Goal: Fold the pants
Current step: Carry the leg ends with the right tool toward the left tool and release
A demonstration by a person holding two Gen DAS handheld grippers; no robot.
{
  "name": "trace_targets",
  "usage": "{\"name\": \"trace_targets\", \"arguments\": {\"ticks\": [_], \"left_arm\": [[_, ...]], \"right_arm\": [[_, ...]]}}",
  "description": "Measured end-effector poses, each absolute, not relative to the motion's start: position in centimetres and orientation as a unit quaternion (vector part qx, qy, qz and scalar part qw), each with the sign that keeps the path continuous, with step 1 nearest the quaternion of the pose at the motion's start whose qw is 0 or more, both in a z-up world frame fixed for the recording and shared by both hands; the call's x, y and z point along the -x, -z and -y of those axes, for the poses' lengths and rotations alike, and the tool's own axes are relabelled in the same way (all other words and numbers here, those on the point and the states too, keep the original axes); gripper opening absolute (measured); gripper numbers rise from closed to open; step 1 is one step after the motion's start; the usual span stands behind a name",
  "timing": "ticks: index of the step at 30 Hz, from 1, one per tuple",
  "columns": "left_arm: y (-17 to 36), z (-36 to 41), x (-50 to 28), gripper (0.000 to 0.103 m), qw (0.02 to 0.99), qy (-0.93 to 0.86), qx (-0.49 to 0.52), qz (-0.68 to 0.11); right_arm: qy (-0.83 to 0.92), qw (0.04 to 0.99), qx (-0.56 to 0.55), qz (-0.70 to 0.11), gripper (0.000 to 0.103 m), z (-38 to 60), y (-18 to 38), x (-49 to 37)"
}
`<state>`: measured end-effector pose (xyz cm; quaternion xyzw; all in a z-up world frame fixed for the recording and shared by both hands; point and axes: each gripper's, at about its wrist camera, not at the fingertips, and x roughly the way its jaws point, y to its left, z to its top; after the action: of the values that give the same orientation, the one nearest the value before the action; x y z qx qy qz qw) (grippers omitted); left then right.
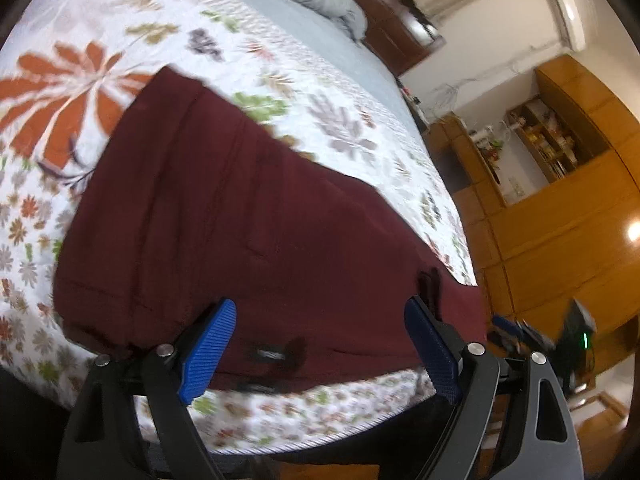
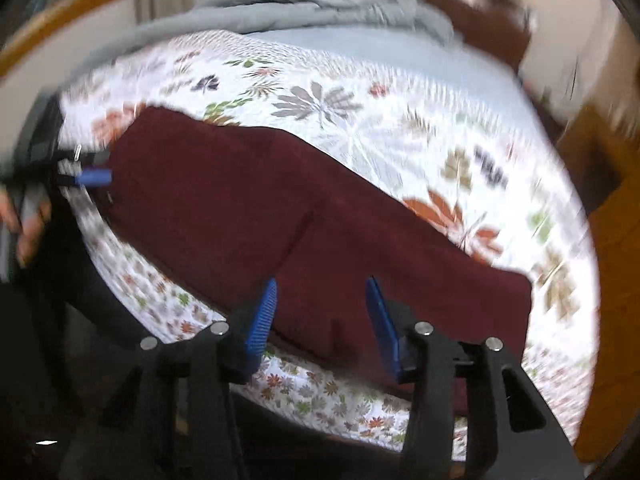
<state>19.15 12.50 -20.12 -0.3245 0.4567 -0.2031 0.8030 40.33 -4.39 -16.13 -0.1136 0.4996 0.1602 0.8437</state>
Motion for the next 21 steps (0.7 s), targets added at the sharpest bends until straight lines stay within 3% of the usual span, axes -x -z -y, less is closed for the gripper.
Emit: {"name": "trace_targets", "arguments": {"ticks": [4, 5, 9, 10, 17, 21], "left_arm": [[18.2, -7.7, -18.7, 0.087, 0.767, 0.278, 0.371, -0.443], [18.4, -4.9, -18.6, 0.087, 0.751, 0.303, 0.385, -0.443], [20.4, 3.4, -19.2, 0.087, 0.708, 0.342, 0.397, -0.474], [21.0, 4.8, -19.7, 0.086, 0.703, 0.342, 0.404, -0.476], [22.8, 7.8, -23.4, 0.087, 0.678, 0.332, 0.411, -0.511], [23.9, 8.7, -24.6, 0.087, 0.660, 0.338, 0.402, -0.537]], "right_arm": [[-0.253, 0.796, 0.078, -0.545, 0.083, 6.7, 14.4, -46.0], [-0.280, 0.772, 0.070, -0.567, 0.084, 6.8, 14.6, -47.9], [-0.338, 0.685, 0.081, -0.640, 0.081, 6.0, 16.4, -55.3], [-0.354, 0.654, 0.098, -0.661, 0.075, 5.3, 17.4, -56.9], [-0.445, 0.495, 0.210, -0.716, 0.061, 0.1, 22.9, -58.5], [-0.482, 0.432, 0.231, -0.727, 0.059, -1.1, 25.4, -58.1]]}}
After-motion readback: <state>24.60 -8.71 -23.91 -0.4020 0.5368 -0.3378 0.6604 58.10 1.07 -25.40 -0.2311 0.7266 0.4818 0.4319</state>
